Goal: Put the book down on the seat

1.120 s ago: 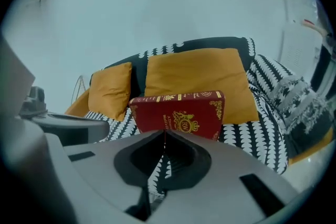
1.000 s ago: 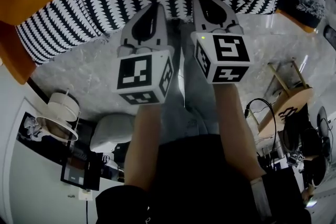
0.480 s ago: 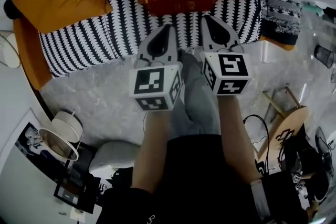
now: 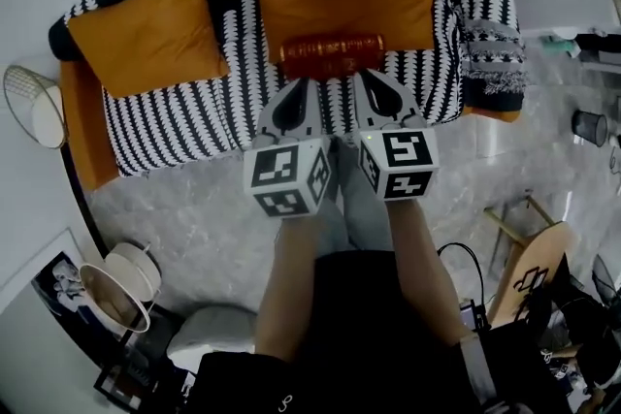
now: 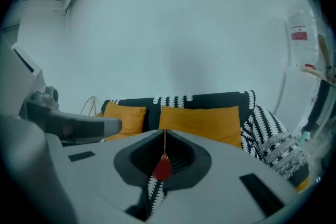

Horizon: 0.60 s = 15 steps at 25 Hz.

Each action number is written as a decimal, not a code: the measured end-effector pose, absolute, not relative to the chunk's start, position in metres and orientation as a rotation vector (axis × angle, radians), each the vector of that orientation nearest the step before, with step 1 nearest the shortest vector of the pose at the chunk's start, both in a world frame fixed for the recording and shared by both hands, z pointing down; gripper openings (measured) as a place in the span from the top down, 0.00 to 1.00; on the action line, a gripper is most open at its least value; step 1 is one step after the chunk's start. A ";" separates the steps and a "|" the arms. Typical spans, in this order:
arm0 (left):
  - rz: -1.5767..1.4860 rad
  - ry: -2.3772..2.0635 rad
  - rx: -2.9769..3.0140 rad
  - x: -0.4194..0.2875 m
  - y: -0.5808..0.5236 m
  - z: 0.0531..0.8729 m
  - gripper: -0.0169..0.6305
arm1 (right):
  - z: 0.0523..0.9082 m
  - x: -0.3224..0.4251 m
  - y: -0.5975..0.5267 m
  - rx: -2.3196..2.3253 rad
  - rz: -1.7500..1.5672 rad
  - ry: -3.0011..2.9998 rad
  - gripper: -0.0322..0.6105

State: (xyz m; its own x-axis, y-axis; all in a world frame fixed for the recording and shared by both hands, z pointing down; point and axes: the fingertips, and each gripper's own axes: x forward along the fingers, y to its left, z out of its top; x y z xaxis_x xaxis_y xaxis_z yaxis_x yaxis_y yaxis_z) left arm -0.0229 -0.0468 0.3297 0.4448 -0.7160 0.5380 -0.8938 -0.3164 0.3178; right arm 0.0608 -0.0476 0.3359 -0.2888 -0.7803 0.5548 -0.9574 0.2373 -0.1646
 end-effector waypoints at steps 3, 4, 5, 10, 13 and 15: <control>0.371 -1.355 2.161 -0.019 -0.053 0.304 0.95 | 0.314 0.065 -0.048 1.634 0.660 -2.176 0.93; 0.360 -1.360 2.175 -0.018 -0.055 0.297 0.95 | 0.306 0.067 -0.050 1.645 0.647 -2.184 0.93; 0.349 -1.366 2.188 -0.016 -0.058 0.289 0.95 | 0.298 0.069 -0.052 1.656 0.631 -2.194 0.93; 0.285 -1.414 2.252 -0.002 -0.078 0.252 0.95 | 0.257 0.084 -0.069 1.707 0.545 -2.260 0.93; 0.262 -1.449 2.278 0.004 -0.085 0.225 0.95 | 0.230 0.093 -0.074 1.728 0.509 -2.293 0.93; 0.231 -1.463 2.321 0.008 -0.093 0.201 0.95 | 0.207 0.099 -0.082 1.754 0.474 -2.321 0.93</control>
State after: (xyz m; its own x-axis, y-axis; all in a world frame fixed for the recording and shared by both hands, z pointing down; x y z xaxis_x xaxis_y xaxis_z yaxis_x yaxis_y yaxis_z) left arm 0.0080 -0.0926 0.2014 0.4429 -0.8308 0.3371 -0.8942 -0.3819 0.2335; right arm 0.0989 -0.0820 0.2070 -0.2799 -0.8973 0.3413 -0.9593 0.2474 -0.1361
